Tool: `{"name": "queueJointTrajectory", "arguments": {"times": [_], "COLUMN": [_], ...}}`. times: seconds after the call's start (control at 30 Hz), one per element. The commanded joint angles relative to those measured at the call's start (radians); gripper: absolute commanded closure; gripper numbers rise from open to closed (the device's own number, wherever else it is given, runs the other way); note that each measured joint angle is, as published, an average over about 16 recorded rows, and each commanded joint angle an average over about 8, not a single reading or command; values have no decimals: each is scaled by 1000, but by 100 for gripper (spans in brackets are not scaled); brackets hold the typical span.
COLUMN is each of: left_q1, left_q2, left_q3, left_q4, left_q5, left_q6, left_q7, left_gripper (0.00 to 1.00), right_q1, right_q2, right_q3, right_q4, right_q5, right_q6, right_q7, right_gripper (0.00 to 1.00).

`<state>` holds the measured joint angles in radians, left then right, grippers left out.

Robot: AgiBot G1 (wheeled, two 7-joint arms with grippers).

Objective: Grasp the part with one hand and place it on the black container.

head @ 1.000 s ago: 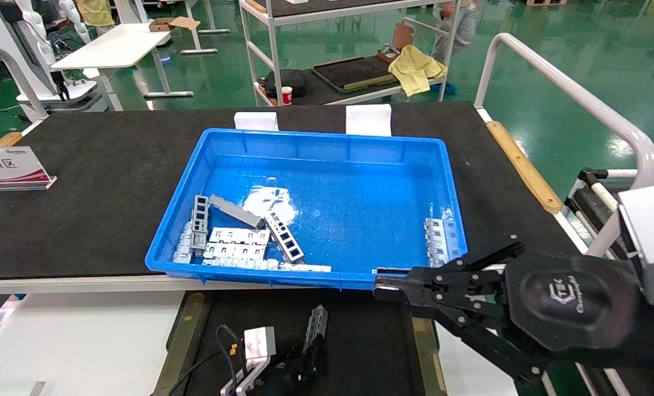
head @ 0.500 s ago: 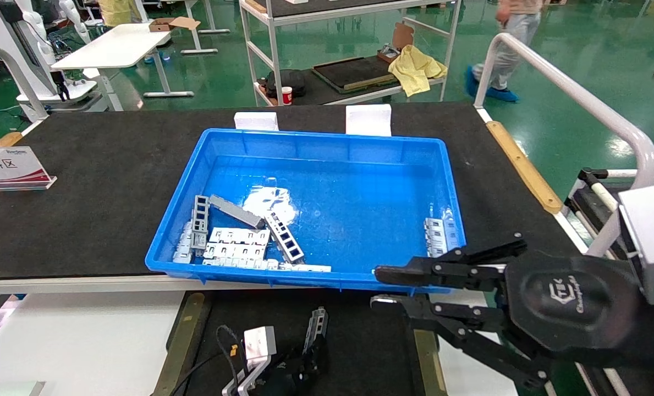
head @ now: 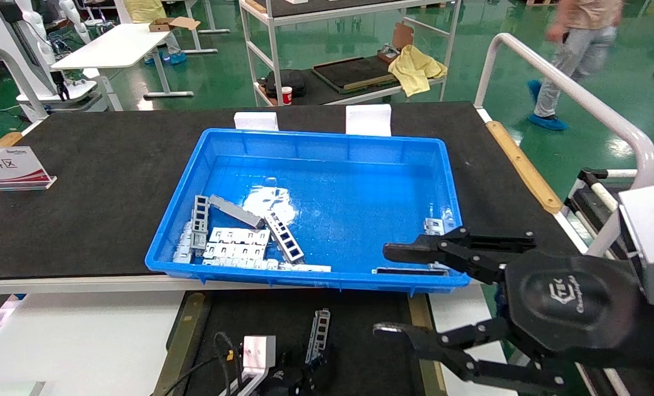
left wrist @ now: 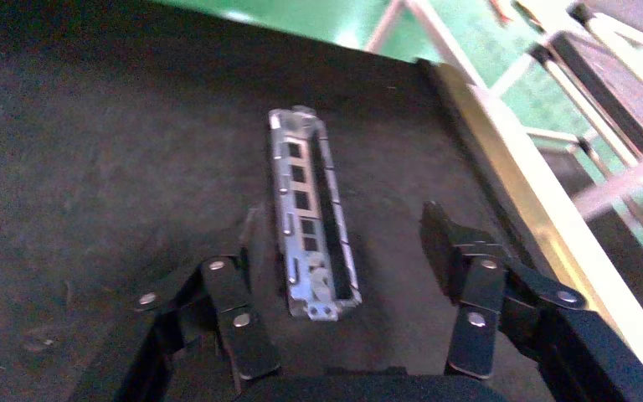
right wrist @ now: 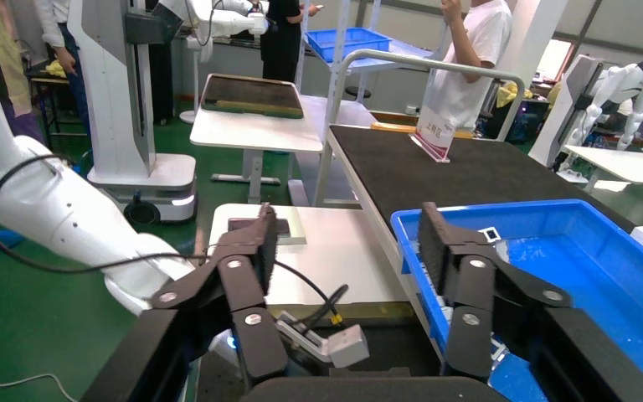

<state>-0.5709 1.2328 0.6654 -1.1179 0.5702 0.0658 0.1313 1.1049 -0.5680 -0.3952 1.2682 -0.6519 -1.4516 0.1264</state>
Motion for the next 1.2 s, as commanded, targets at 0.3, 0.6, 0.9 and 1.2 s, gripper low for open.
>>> {"name": "queueJointTrajectory", "arguments": {"times": [0.3, 0.6, 0.9, 1.2], "left_q1": [46, 41, 58, 50], "left_q2": [-188, -366, -476, -544], "left_q3": [3, 8, -67, -123], "left_q4": [-106, -197, -229, -239], "left_q5": [20, 5, -54, -110], "left_q6": [227, 410, 610, 775], "left_q7": [13, -21, 25, 57], "left_gripper": [0, 0, 0, 0], "right_q1": [0, 0, 0, 0], "right_q2": [0, 0, 0, 0], "right_q3": [0, 0, 0, 0], "right_q4": [0, 0, 0, 0], "right_q5": [0, 0, 0, 0], "right_q6": [0, 0, 0, 0], "right_q7": [0, 0, 0, 0], "right_gripper": [0, 0, 0, 0]}}
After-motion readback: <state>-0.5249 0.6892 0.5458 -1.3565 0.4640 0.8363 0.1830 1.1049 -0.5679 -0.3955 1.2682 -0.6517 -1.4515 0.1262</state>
